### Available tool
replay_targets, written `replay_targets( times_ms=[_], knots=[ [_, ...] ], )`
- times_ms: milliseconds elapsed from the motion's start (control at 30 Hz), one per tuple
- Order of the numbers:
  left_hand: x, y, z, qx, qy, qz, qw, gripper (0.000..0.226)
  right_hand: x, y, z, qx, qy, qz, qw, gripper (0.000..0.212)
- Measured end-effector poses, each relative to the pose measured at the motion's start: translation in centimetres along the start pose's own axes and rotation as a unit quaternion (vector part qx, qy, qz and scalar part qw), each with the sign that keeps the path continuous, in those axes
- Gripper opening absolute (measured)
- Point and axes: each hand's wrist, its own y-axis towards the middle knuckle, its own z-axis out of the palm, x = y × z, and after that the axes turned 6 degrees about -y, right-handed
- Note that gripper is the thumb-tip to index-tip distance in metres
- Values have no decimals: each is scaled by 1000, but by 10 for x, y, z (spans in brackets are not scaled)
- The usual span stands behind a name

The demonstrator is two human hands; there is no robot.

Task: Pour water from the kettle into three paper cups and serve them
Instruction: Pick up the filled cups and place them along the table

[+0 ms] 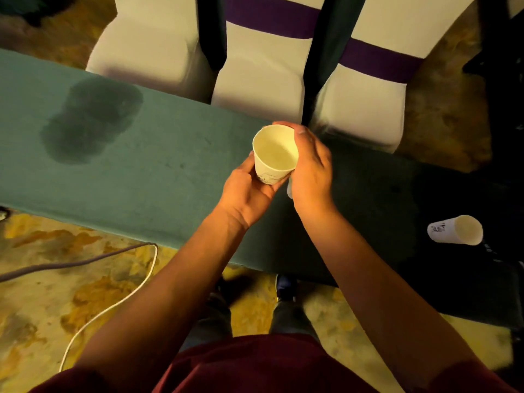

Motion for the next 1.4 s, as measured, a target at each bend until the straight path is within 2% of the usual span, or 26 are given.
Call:
replay_targets(
  times_ms=[267, 633, 933, 1033, 1400],
  knots=[
    [-66, 11, -28, -7, -4, -31, 999, 36, -6, 1, 72, -24, 9, 30, 999, 33],
    [-84, 54, -66, -46, -39, -13, 998, 31, -56, 29, 114, 11, -18, 24, 999, 33],
    [-105, 100, -89, -89, -30, -45, 995, 45, -86, 51, 141, -56, -19, 65, 996, 39],
    [-109, 110, -95, -100, -8, -46, 994, 43, -96, 56, 146, -71, -25, 62, 995, 40],
    [-141, 117, -136, -148, 86, 82, 982, 36, -130, 51, 167, -38, -57, 42, 997, 40]
  ],
)
